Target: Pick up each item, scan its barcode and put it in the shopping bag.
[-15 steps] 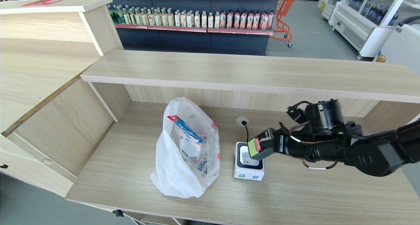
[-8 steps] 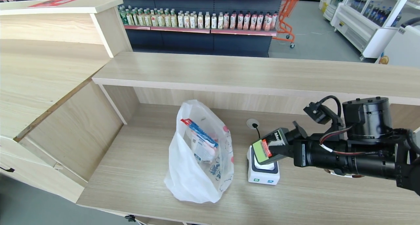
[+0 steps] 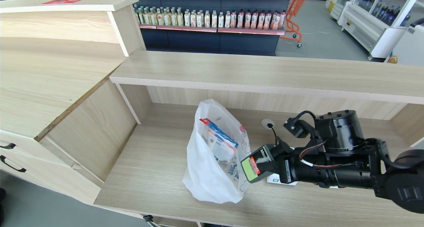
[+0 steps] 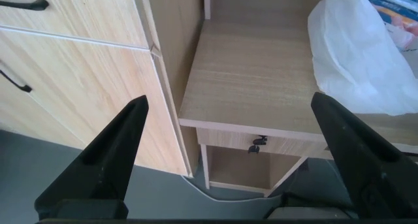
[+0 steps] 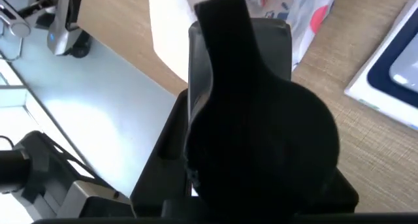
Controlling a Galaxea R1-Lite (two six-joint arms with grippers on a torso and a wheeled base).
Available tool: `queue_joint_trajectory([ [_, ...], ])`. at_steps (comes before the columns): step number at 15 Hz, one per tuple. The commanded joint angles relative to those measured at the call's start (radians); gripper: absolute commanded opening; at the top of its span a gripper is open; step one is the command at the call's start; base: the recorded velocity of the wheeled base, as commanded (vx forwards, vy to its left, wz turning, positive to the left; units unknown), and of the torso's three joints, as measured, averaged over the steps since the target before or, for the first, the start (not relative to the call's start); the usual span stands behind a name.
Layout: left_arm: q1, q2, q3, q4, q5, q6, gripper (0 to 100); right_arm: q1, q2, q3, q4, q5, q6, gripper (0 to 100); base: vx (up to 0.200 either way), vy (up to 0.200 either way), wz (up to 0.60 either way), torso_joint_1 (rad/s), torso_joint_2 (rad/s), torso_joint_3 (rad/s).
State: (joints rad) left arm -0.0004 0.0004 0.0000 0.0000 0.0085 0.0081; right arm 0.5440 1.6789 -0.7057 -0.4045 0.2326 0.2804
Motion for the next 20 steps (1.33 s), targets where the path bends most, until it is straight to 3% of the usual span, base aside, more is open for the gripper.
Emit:
queue_joint_trajectory([
  [1,-0.001,0.000,0.000,0.000,0.001,0.000,100,0.028,0.079,0.003,-0.002,-0.009,-0.024,0,0.000,0.000,0.00,0.000,0.00,0.000],
  [7,-0.001,0.000,0.000,0.000,0.001,0.000,100,0.027,0.196,-0.011,-0.126,-0.021,-0.056,0,0.000,0.000,0.00,0.000,0.00,0.000],
  [11,-0.001,0.000,0.000,0.000,0.001,0.000,100,0.027,0.363,-0.017,-0.292,-0.018,-0.288,0,0.000,0.000,0.00,0.000,0.00,0.000],
  [17,-0.001,0.000,0.000,0.000,0.001,0.000,100,0.047,0.469,-0.136,-0.309,-0.018,-0.425,0,0.000,0.000,0.00,0.000,0.00,0.000],
  [18,-0.001,0.000,0.000,0.000,0.001,0.000,100,0.050,0.470,-0.141,-0.307,-0.016,-0.438,100,0.000,0.000,0.00,0.000,0.00,0.000],
  [20,-0.001,0.000,0.000,0.000,0.001,0.000,100,0.051,0.455,-0.139,-0.309,0.021,-0.409,100,0.000,0.000,0.00,0.000,0.00,0.000],
])
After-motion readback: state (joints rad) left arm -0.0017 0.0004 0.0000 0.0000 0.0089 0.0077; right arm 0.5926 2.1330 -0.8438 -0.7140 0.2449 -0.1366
